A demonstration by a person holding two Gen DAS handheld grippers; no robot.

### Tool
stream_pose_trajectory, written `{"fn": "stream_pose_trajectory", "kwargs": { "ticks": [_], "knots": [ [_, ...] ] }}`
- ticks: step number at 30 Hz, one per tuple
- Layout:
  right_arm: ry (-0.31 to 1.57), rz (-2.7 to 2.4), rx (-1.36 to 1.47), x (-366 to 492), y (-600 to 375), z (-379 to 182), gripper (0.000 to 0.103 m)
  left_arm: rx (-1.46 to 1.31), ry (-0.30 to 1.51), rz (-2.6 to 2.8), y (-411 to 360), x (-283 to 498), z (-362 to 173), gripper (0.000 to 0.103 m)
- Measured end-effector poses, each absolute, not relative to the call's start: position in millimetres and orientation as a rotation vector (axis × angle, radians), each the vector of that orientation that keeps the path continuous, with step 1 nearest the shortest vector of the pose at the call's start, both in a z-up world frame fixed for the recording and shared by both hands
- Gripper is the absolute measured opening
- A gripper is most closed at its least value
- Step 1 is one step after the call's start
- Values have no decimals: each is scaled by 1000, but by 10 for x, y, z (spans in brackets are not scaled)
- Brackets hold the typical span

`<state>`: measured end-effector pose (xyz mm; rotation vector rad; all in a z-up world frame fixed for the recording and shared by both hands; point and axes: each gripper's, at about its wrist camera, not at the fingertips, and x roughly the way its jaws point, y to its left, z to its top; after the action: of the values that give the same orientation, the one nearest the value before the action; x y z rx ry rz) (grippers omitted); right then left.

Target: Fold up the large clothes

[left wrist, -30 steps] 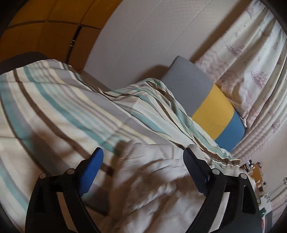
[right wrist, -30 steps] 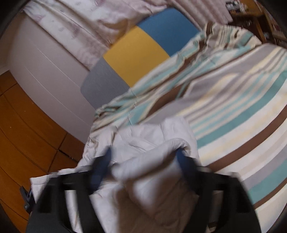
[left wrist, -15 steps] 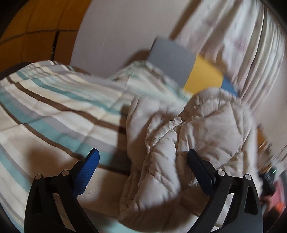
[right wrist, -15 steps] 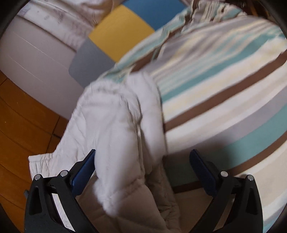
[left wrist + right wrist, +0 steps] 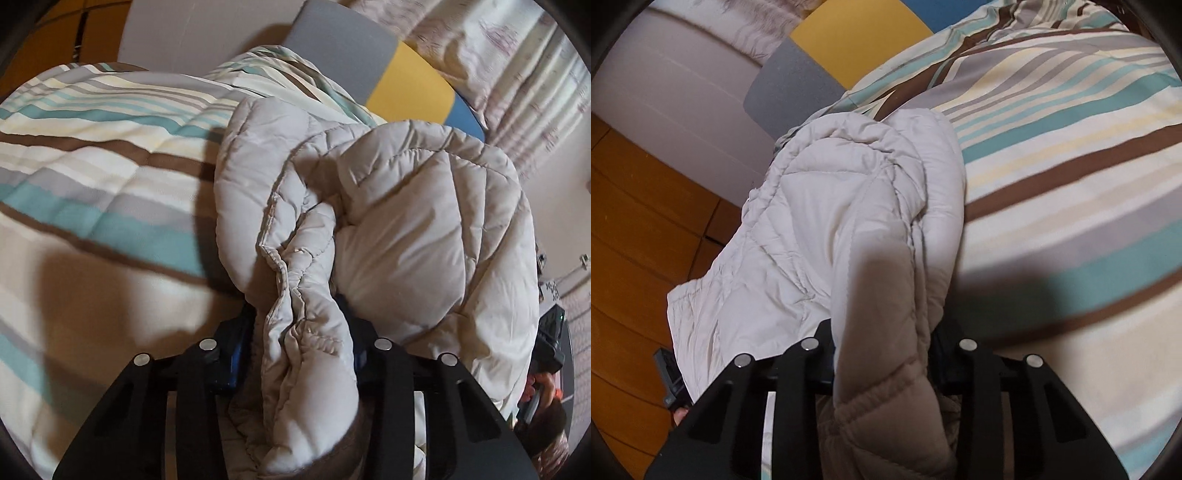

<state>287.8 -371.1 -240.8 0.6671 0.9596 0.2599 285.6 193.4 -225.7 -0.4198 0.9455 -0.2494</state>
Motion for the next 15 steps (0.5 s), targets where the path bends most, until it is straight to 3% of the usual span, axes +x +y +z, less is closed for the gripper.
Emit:
{"fn": "stream_pose_trajectory", "kwargs": {
  "ticks": [15],
  "knots": [
    [973,260,683,1509,-4024,-2302,33,-377,969,-350,1580,1474,-2260,41]
  ]
}}
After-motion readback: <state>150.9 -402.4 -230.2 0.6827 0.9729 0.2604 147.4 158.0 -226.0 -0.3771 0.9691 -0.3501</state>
